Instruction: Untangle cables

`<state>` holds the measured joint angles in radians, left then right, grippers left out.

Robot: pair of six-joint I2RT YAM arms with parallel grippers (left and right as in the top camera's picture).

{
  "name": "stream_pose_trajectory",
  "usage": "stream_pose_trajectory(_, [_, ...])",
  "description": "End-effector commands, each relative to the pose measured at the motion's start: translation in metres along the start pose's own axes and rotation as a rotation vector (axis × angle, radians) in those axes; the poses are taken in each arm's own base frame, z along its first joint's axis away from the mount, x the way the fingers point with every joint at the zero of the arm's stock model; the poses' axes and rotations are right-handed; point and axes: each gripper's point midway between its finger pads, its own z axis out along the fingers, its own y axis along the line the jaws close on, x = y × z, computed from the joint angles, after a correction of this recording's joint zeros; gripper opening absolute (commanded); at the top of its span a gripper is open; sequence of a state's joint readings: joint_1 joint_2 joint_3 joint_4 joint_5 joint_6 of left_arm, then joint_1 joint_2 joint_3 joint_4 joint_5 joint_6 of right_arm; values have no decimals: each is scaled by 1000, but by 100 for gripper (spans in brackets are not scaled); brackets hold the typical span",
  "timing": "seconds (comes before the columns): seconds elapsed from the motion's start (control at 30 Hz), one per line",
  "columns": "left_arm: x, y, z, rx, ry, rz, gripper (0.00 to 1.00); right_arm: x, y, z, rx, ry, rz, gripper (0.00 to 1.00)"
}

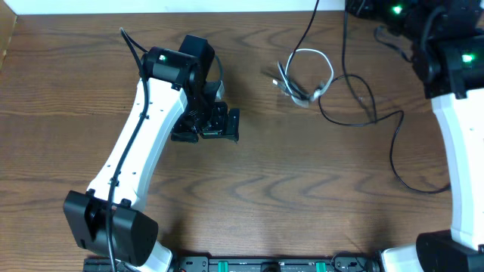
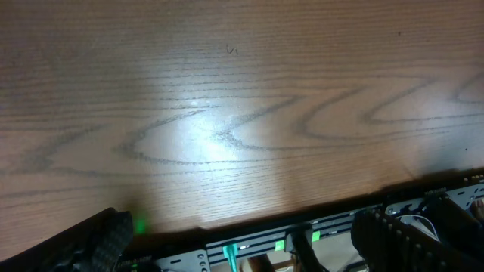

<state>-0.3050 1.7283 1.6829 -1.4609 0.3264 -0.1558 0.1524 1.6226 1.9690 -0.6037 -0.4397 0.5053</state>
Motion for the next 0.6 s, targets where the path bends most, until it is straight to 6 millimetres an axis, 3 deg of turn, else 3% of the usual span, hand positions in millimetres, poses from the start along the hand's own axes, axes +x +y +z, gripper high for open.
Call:
stream_pose_trajectory(0.0, [0, 1, 1, -12, 4, 13, 98, -12, 10, -16, 1, -41, -284, 1])
stream_pose_trajectory(0.07, [0, 1, 1, -12, 4, 13, 98, -13, -23, -9, 167, -49, -302, 2])
stream_pose_trajectory(0.13, [0, 1, 1, -12, 4, 13, 98, -18, -48, -13, 298, -91, -139, 1])
stream_pose_trajectory(0.2, [0, 1, 1, -12, 4, 13, 98, -27, -38, -17, 253, -133, -60, 2])
stream_pose_trajectory(0.33, [0, 1, 1, -12, 4, 13, 98, -63, 18, -40, 12, -250, -133, 1])
stream_pose_trajectory(0.4, [0, 1, 1, -12, 4, 13, 98, -77, 36, -56, -53, -302, -172, 1])
stream_pose_trajectory(0.5, [0, 1, 1, -12, 4, 13, 98, -78, 38, -65, -45, -312, -175, 1])
stream_pose_trajectory(0.57, [0, 1, 1, -12, 4, 13, 98, -62, 25, -59, 6, -243, -133, 1])
